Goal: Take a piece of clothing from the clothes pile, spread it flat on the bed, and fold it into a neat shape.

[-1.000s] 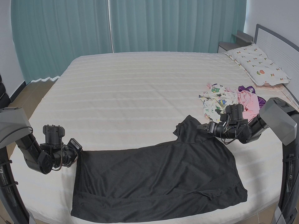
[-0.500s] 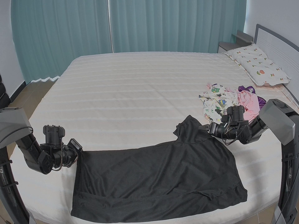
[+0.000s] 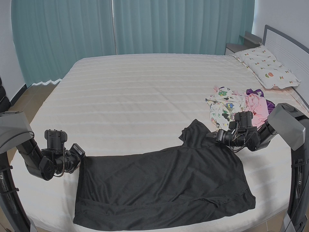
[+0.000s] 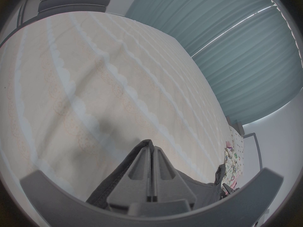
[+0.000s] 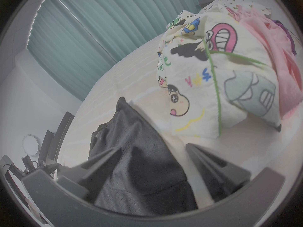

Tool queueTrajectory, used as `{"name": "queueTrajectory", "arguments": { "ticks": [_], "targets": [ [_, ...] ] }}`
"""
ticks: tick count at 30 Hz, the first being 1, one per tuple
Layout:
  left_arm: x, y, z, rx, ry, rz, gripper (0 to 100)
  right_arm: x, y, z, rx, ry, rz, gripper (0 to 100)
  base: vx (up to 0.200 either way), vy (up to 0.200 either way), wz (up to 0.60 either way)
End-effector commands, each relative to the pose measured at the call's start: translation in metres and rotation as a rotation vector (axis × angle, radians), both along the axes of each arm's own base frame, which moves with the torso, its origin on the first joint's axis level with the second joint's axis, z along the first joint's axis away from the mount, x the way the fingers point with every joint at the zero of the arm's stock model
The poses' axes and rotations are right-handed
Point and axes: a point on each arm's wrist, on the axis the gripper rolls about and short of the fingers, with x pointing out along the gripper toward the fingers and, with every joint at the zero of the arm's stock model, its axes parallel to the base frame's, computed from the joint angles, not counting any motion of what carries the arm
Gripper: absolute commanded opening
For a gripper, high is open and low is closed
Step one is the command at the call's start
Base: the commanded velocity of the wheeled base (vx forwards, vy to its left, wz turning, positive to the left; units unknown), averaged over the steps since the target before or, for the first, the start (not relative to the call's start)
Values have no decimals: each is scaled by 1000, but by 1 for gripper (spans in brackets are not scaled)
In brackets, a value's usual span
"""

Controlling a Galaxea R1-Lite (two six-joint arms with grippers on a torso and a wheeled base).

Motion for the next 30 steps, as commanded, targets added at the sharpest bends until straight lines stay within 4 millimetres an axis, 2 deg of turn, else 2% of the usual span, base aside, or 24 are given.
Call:
{"name": "queueTrajectory", "arguments": {
  "ticks": [1, 10, 15, 16, 19, 30],
  "targets": [
    [0, 0, 0, -1, -1, 1, 0, 1, 7, -1, 5, 0, 16, 0, 0, 0, 0],
    [-1, 0, 1, -1, -2, 1, 0, 2, -4, 5, 46, 3, -42, 0, 0, 0, 0],
    [-2, 0, 5, 0, -13, 2, 0, -4, -8, 10, 53, -2, -51, 0, 0, 0, 0],
    [-4, 1, 12, 2, -28, 9, 0, -6, -10, 19, 59, -29, -57, 0, 0, 0, 0],
    [-9, 4, 20, 3, -50, 19, 0, -11, -11, 28, 77, -61, -64, 0, 0, 0, 0],
    [-13, 13, 33, 6, -87, 50, 0, -21, -13, 31, 100, -220, -75, 0, 0, 0, 0]
  ]
}}
